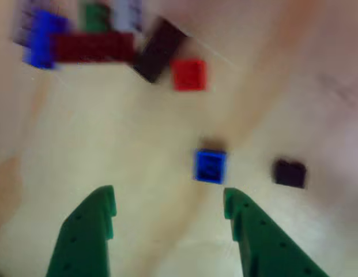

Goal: Put all lego bricks in the bin.

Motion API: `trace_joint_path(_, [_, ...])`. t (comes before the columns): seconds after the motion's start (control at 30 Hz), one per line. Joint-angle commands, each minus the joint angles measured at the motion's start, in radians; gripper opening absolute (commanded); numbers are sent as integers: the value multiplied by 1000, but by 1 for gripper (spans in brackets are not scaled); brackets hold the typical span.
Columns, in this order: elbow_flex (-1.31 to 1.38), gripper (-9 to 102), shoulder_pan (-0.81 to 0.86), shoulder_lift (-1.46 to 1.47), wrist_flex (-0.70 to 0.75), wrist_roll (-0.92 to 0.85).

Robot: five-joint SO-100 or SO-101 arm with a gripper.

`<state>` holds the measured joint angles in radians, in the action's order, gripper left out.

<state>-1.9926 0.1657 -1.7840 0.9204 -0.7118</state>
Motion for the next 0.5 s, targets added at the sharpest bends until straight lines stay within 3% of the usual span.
trace_joint_path(0.0, [-51,21,52,133,-141,-75])
trace_joint_path(0.4, [32,19,25,301,-187,-72])
trace_joint_path(0.47, [54,14,11,321,-186,-69])
